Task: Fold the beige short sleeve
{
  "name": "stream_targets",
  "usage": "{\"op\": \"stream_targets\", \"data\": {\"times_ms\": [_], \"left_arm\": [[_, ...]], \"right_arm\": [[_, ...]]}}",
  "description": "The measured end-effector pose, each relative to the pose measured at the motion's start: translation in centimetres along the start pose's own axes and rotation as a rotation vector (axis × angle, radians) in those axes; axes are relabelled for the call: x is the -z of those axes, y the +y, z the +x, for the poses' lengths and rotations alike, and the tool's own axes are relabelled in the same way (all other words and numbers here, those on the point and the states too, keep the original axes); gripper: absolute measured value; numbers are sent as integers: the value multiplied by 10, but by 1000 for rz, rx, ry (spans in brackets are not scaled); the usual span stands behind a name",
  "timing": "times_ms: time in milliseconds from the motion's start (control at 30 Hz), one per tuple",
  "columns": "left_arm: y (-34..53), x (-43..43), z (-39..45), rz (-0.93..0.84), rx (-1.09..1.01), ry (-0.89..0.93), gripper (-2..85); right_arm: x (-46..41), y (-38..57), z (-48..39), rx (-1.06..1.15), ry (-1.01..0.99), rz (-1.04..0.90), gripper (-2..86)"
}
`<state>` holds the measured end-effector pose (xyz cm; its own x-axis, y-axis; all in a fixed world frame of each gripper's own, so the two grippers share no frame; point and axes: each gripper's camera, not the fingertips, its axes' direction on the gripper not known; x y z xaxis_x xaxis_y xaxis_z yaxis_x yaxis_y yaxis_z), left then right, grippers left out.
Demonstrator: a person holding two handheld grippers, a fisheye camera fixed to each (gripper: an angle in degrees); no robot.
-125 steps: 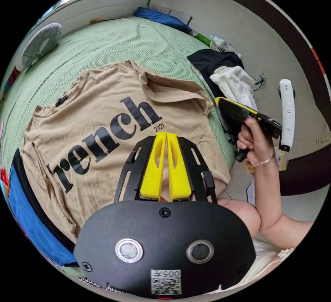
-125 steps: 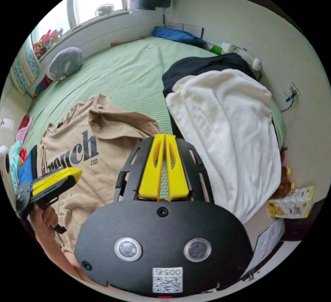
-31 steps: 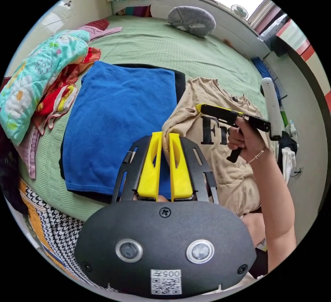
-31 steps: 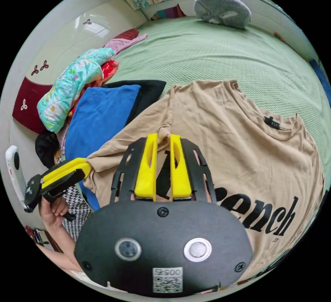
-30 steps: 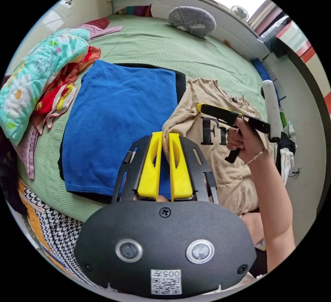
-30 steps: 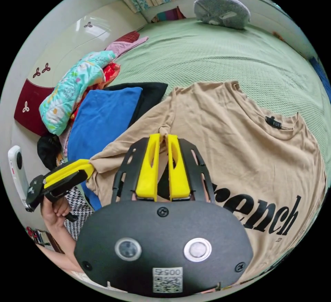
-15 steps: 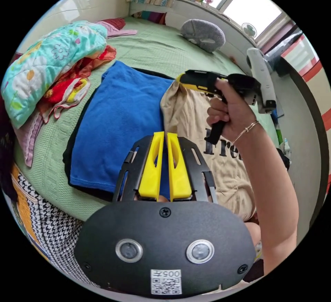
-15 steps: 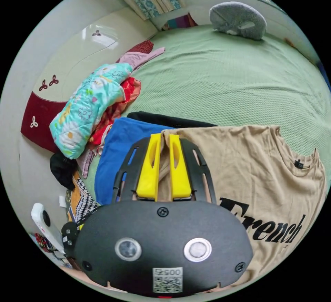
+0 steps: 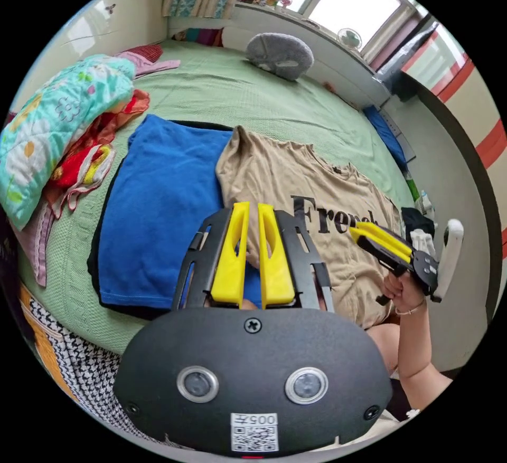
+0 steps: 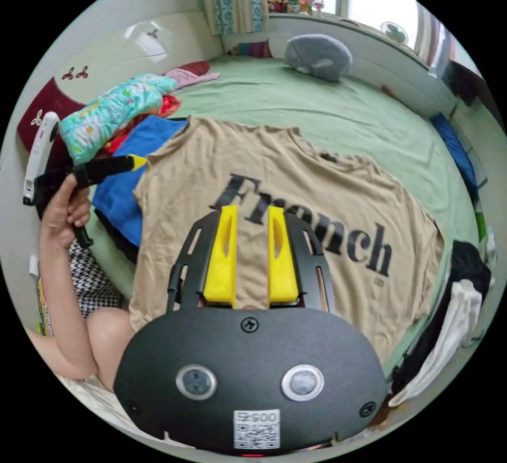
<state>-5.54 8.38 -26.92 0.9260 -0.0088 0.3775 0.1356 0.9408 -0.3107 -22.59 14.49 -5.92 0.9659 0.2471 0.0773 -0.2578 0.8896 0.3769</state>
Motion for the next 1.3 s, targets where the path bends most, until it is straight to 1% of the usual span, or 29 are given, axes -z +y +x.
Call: {"op": "stream_targets", "data": {"times_ms": [67,167,233,267,333,367,433,500,600,633,700,767,800,867,900,1000,1033,1067,1100,1167,1233,1300], "left_arm": [[-1,-13,33,-40,-93,15,48],[4,-37,72,-124,-185,27,48],[10,-52,94,-164,-225,-2,44],[15,-63,107,-194,-260,-27,34],[23,-80,119,-246,-259,-90,14],[29,-91,124,-289,-253,-133,6],[39,-106,127,-346,-230,-160,0],[48,-105,127,-304,-201,-144,-3],[59,-96,128,-311,-131,-142,-5],[66,-88,131,-305,-113,-161,-5],[81,-70,142,-264,-137,-145,-6],[102,-45,157,-177,-133,-120,-6],[108,-40,160,-149,-127,-118,-6],[130,-24,172,-22,-110,-123,-5],[135,-24,174,-12,-108,-120,-5],[148,-33,182,-113,-69,-131,-6],[150,-34,183,-113,-38,-162,-6],[151,-33,184,-105,-14,-167,-6],[152,-33,184,-103,-6,-155,-6],[154,-36,183,-106,30,-102,-5],[156,-39,182,-114,61,-82,-3],[159,-43,182,-127,86,-75,-3]], "right_arm": [[0,35,27,-81,94,-82,86],[-1,63,44,-121,200,-175,85],[-3,75,48,-127,207,-205,82],[-7,83,52,-134,174,-232,79],[-17,95,56,-149,136,-304,69],[-14,100,58,-168,132,-281,59],[-9,104,62,-240,145,-290,46],[-13,103,59,-233,167,-341,45],[-9,100,42,-214,241,-377,45],[0,100,32,-224,286,-348,44],[17,103,16,-256,309,-262,38],[30,107,-2,-326,286,-198,10],[31,108,-6,-343,284,-191,0],[24,113,-19,-366,294,-207,-10],[21,115,-19,-378,290,-209,-11],[14,130,-17,-411,194,-224,-13],[23,133,-19,-384,155,-163,-13],[31,137,-19,-387,153,-97,-13],[33,139,-19,-392,163,-81,-12],[33,144,-18,-402,218,-112,-12],[30,147,-16,-421,231,-149,-12],[32,153,-16,-415,220,-140,-12]]}}
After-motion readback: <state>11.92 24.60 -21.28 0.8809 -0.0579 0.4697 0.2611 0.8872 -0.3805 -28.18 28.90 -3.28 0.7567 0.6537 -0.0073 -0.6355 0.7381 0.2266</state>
